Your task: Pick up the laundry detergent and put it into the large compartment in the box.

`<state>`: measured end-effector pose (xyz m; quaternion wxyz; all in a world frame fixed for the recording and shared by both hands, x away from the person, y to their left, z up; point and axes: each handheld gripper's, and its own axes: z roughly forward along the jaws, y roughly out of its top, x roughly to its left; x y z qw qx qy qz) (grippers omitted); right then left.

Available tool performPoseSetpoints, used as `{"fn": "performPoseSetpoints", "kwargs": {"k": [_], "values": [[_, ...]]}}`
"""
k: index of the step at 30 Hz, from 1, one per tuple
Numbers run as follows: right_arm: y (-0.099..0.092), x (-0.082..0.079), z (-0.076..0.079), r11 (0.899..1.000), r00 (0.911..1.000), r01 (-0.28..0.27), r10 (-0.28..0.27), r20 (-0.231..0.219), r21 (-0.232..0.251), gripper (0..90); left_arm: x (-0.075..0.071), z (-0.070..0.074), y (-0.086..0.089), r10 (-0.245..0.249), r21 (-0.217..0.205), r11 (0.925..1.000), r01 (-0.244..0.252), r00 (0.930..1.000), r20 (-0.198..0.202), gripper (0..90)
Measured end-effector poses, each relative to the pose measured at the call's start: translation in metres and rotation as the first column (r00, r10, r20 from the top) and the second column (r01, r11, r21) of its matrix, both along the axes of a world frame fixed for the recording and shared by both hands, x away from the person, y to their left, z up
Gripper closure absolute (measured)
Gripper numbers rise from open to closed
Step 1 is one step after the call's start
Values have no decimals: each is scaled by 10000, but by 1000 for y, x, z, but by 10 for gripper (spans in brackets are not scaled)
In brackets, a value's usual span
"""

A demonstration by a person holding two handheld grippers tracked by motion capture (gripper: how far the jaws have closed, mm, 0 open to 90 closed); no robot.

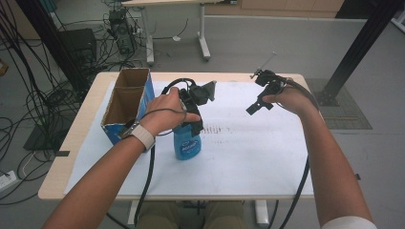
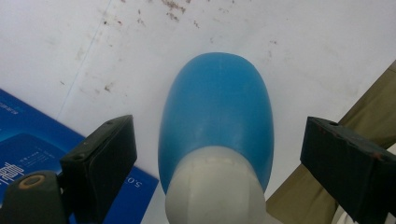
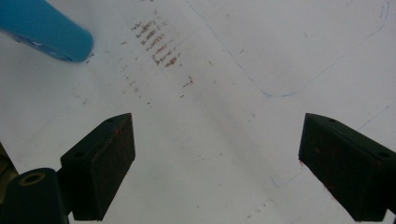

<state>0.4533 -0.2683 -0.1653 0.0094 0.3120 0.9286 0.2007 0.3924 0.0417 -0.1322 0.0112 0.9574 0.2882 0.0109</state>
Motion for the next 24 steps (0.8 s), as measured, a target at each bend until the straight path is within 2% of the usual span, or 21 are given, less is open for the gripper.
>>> {"fn": "performPoseSetpoints", "kwargs": {"k": [24], "values": [[1, 0, -3, 10000, 10000, 0, 0, -54, 4, 108, -2, -20, -2, -174, 71, 9998, 174, 9998, -6, 157]]}}
